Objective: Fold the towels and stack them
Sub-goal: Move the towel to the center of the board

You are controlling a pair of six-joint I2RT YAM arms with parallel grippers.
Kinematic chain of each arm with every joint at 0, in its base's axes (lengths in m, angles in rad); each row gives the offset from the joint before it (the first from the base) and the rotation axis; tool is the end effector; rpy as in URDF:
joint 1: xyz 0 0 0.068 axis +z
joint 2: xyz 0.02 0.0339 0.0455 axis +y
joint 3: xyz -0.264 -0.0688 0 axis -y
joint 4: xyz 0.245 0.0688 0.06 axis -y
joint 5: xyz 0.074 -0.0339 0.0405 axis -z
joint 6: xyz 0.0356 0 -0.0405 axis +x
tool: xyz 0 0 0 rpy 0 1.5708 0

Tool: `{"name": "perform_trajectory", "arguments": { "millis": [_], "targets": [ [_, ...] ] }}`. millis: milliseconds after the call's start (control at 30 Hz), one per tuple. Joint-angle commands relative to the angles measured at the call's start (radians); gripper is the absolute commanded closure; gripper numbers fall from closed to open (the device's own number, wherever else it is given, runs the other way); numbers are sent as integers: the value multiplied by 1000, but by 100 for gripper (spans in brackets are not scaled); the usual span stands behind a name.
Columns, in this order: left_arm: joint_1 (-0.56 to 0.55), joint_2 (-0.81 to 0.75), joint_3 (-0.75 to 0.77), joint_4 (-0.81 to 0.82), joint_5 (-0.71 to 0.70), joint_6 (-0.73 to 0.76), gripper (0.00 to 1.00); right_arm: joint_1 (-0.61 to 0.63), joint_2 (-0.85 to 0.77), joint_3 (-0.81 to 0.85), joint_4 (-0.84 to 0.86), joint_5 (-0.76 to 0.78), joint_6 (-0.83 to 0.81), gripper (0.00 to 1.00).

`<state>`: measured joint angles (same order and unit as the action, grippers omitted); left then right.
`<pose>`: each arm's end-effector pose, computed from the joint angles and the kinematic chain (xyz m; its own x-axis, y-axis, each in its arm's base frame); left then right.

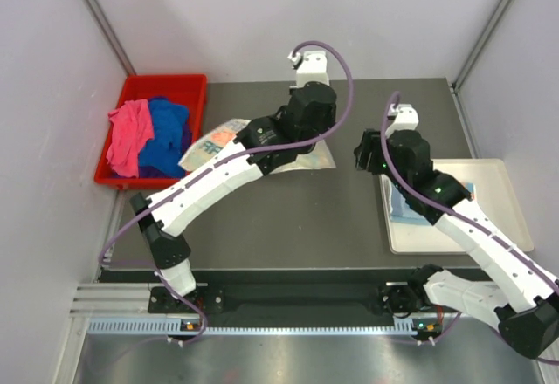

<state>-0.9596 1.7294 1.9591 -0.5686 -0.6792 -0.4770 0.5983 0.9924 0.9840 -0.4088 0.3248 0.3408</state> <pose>0.2378 -0.3004 0.4546 -0.3060 -0.1859 -0.9337 0.1765 0.9527 -0.2475 0.1879 0.1143 0.3488 -0.4134 0.1016 -0.9049 -0.1640 0.9692 0.1837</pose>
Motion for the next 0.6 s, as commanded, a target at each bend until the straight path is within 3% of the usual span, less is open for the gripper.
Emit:
{"name": "perform_trajectory", "arguments": {
  "millis": [0, 167, 300, 567],
  "targets": [
    [-72, 12, 99, 19, 15, 54, 100, -86, -52, 50, -18, 11, -6, 38],
    [-140, -7, 43, 35, 70, 3, 100, -176, -87, 30, -33, -47, -5, 38],
    [-194, -83, -205, 114, 180, -84, 100, -195, -90, 12, -32, -67, -3, 38],
    [-343, -200, -510, 156, 518, -158, 100, -193, -32, -5, 2, -144, 10, 39]
  ]
}}
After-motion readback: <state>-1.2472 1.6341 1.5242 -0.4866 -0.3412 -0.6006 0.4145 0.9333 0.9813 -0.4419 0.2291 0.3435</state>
